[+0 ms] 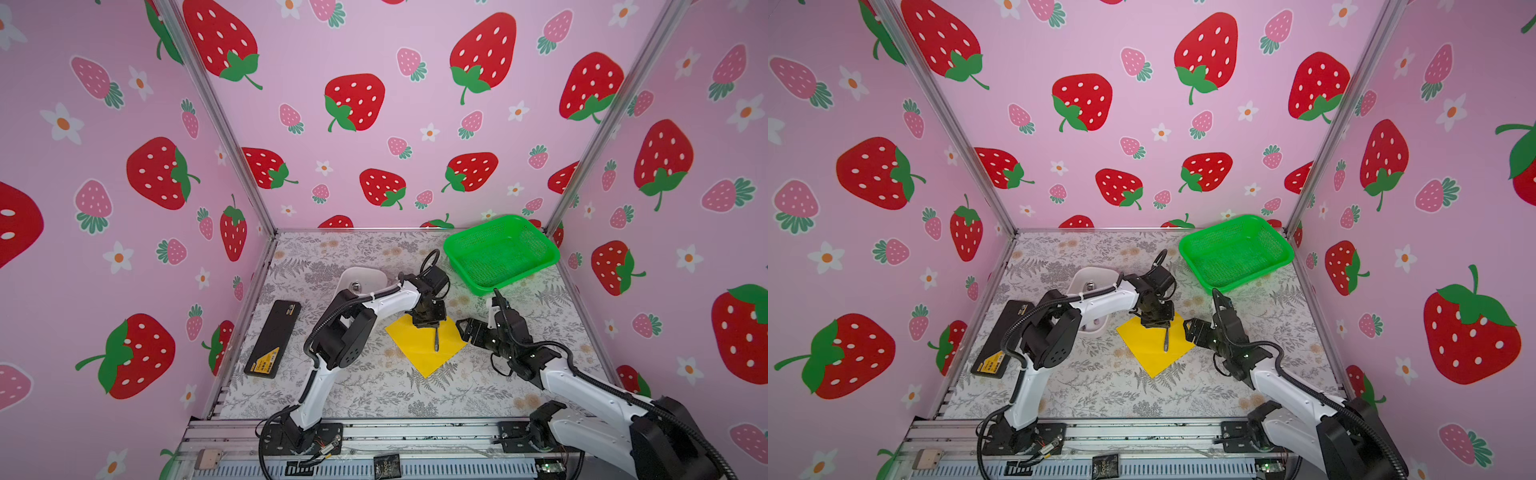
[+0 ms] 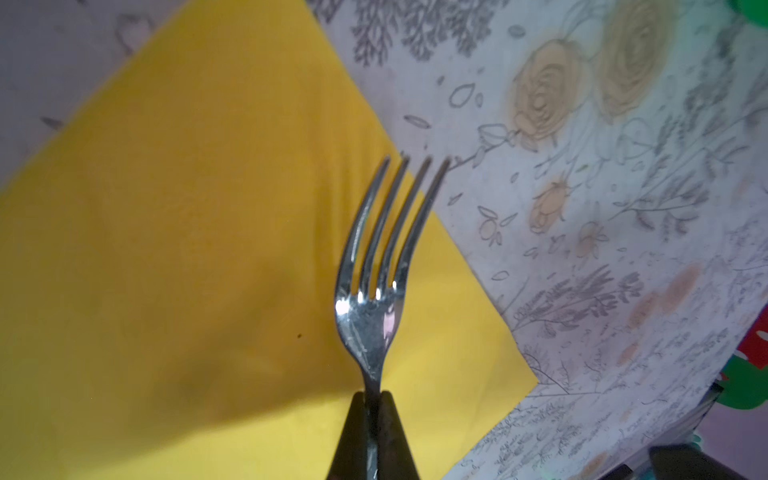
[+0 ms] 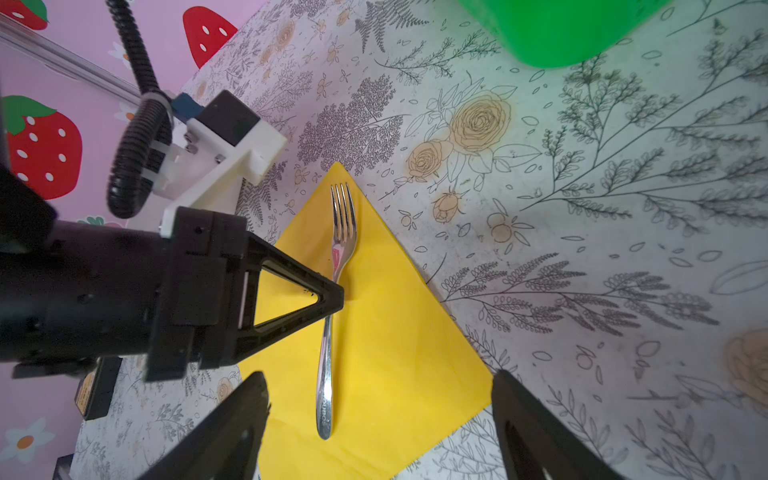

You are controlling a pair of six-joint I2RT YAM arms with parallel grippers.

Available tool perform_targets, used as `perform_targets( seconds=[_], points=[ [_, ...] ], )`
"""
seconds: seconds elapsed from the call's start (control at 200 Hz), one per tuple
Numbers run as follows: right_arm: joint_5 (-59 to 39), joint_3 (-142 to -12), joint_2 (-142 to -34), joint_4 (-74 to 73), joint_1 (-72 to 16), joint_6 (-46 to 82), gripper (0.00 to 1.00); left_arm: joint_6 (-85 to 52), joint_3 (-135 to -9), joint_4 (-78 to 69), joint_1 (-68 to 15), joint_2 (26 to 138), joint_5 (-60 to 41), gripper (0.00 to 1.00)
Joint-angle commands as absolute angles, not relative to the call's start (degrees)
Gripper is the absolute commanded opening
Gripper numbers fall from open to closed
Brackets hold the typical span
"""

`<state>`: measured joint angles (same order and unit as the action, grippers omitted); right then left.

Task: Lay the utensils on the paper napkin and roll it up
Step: 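Lower the fork onto the yellow napkin with the left gripper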

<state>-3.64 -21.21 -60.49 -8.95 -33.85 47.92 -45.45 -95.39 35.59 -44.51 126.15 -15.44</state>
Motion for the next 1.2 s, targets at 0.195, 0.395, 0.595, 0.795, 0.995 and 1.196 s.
perform_targets(
  seconds=[0.195,0.395,0.595,0.795,0.995,1.196],
  points=[
    [-4.6,-22.2,-62.0,-8.6,-33.6,47.5,0.86,-46.3,-97.0,35.9,-44.2,126.5,-14.0,0.0],
    [-4.9,-22.7,-62.8,-8.5,-33.5,47.3,0.86,-45.2,-98.3,37.5,-43.9,126.8,-12.3,0.03],
    [-4.9,-22.6,-63.2,-8.6,-33.6,47.3,0.86,-45.6,-97.6,36.6,-43.9,126.6,-12.5,0.04],
    [-5.1,-22.6,-63.0,-8.4,-33.6,47.4,0.86,-46.3,-96.8,35.3,-43.9,126.6,-14.4,0.04],
    [-5.2,-22.4,-62.8,-8.5,-33.6,47.6,0.86,-46.5,-96.1,34.3,-43.9,126.1,-15.4,0.1],
    [-5.2,-22.6,-62.5,-8.0,-33.6,47.5,0.86,-46.6,-95.6,34.5,-43.9,125.5,-14.1,0.11]
  ],
)
